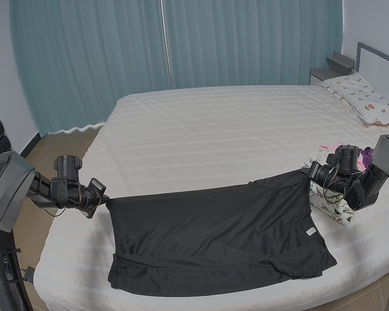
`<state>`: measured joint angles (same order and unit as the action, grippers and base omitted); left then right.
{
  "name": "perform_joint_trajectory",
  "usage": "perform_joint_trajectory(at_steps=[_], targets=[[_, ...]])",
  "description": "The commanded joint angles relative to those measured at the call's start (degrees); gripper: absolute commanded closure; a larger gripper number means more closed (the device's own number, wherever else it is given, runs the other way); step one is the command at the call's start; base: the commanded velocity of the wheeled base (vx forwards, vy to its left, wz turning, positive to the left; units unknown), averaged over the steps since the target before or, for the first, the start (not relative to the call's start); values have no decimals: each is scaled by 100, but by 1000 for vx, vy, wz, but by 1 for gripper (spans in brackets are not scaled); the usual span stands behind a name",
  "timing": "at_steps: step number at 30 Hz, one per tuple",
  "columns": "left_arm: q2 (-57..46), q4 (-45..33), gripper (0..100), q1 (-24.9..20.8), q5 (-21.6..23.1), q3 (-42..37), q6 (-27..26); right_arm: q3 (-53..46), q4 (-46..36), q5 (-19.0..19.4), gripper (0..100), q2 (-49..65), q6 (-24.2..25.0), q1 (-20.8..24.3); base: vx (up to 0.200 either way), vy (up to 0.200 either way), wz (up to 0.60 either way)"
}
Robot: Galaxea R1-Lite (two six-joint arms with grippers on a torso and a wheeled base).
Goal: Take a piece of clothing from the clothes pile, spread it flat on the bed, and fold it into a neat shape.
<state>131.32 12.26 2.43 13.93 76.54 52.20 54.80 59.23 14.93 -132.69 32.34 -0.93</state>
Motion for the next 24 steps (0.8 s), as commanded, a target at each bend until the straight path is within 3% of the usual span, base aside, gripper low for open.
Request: perform_joint_trajectory(at_steps=[1,8,18,24], targets=[[-308,13,100,39,74,-316,-17,-496,0,45,100,402,-53,-83,0,0,0],[-440,39,100,83,233,-834,-70,-1243,9,264,100,543,-378,-153,0,0,0],[-414,30,100,56,206,-1731,-764,-2201,9,405,100,534,-1248,-136,0,0,0],[-440,4,100,56,171,-2056,-1080,-2650,9,423,100,560,-1485,-127,0,0,0]])
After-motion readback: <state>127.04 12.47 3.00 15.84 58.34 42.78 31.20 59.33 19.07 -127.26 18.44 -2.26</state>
